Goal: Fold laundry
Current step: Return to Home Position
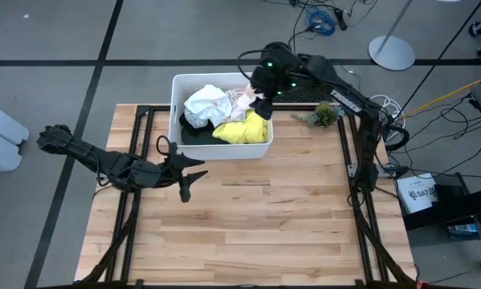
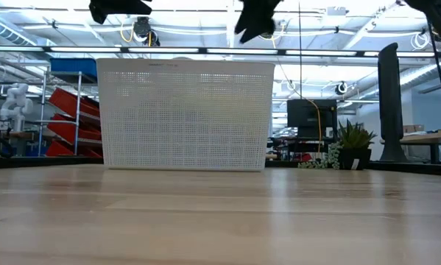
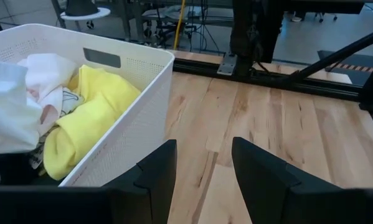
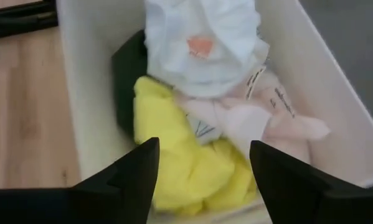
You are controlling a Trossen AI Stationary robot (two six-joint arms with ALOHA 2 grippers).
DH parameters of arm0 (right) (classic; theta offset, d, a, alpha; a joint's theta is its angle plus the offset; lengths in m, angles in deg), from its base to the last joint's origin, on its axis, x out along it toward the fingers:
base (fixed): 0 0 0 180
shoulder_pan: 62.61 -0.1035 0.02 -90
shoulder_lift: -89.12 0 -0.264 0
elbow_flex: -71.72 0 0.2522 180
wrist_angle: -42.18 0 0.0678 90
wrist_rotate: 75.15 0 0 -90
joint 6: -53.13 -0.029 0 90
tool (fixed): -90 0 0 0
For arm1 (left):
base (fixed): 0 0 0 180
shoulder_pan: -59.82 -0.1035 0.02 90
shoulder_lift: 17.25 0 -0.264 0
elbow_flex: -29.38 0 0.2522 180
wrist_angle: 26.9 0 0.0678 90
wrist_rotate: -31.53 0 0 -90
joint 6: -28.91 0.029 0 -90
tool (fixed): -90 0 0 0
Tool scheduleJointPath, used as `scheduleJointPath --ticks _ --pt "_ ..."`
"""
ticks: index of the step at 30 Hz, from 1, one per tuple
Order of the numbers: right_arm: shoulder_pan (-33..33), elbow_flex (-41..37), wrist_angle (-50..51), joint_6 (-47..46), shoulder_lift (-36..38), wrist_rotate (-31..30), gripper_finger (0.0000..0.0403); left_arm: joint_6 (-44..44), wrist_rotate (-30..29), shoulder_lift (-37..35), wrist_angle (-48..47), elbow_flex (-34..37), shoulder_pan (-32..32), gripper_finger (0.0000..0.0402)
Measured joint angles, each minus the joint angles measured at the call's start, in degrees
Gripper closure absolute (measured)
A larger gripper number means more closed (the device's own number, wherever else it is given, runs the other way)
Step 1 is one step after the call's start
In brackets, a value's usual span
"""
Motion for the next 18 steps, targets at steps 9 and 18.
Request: scheduleJointPath --ticks 9,18 --pt "-0.96 -0.04 8.46 1.3 8.87 10.16 0.0197 7.44 0.0 0.02 7.17 0.0 -0.24 0.0236" --pt "-4.21 -1.93 10.99 4.7 22.0 10.52 0.0202 19.39 5.58 -3.69 12.37 -0.02 -8.55 0.0238"
